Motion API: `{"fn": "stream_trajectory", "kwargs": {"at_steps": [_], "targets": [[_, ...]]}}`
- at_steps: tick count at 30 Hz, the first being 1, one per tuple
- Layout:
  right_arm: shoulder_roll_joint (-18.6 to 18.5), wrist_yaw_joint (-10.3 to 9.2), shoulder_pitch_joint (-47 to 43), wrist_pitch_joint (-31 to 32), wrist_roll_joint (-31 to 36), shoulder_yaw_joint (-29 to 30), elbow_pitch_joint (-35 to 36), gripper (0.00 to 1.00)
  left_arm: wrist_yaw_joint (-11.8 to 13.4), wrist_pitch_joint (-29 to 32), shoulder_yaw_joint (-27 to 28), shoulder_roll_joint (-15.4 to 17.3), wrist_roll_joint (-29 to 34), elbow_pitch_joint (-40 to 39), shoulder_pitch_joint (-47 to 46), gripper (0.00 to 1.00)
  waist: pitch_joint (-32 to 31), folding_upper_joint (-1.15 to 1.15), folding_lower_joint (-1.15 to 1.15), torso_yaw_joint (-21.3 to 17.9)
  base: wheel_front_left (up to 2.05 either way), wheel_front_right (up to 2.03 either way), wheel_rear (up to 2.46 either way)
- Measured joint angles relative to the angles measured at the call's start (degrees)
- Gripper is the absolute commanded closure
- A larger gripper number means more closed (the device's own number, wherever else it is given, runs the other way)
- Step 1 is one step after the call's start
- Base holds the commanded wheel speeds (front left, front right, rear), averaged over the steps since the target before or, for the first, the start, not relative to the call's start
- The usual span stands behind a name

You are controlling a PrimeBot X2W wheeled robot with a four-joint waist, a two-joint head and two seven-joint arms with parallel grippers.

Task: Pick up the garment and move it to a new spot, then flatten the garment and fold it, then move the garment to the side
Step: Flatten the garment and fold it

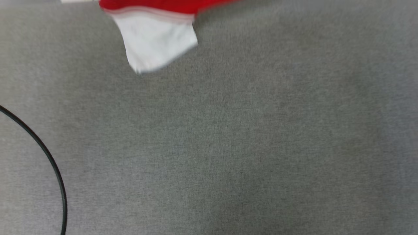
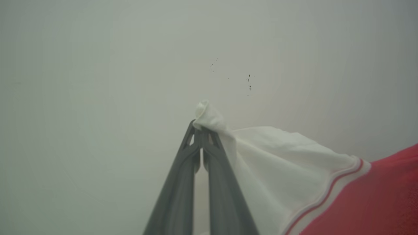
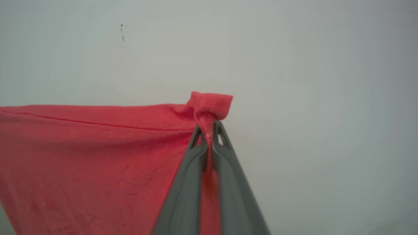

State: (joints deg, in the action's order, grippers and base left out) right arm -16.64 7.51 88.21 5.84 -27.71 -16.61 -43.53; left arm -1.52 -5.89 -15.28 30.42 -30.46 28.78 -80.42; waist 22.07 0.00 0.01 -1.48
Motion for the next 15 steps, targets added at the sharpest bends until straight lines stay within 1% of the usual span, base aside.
{"fn": "stream_trajectory", "kwargs": {"at_steps": [3, 7, 10, 15], "targets": [[-0.43, -0.01, 3.78, -0.58, 0.71, 0.29, -0.58, 1.00, -0.69, 0.00, -0.11, 0.18, 0.36, 1.69, -4.79, 1.00, 3.39, 0.00, 0.00, 0.01, 0.00, 0.00, 0.00], [-0.91, 0.00, 6.65, -0.75, 1.26, 0.38, -1.81, 1.00, -1.60, 0.05, -0.86, -0.30, 0.48, 4.93, -8.53, 1.00, 7.60, 0.00, 0.00, 0.28, 0.00, 0.00, 0.00], [-0.86, -0.01, 7.28, -1.34, 1.33, -0.02, -3.75, 1.00, -2.45, -1.12, -1.58, -1.85, 0.34, 7.93, -9.03, 1.00, 10.42, 0.00, 0.01, 0.79, 0.00, 0.00, 0.00], [0.48, -0.01, 4.27, -2.36, 0.34, -1.43, -7.06, 1.00, -3.59, -3.89, -2.16, -3.90, -1.23, 13.73, -6.86, 1.00, 12.97, 0.00, 0.01, 1.86, 0.00, 0.00, 0.00]]}}
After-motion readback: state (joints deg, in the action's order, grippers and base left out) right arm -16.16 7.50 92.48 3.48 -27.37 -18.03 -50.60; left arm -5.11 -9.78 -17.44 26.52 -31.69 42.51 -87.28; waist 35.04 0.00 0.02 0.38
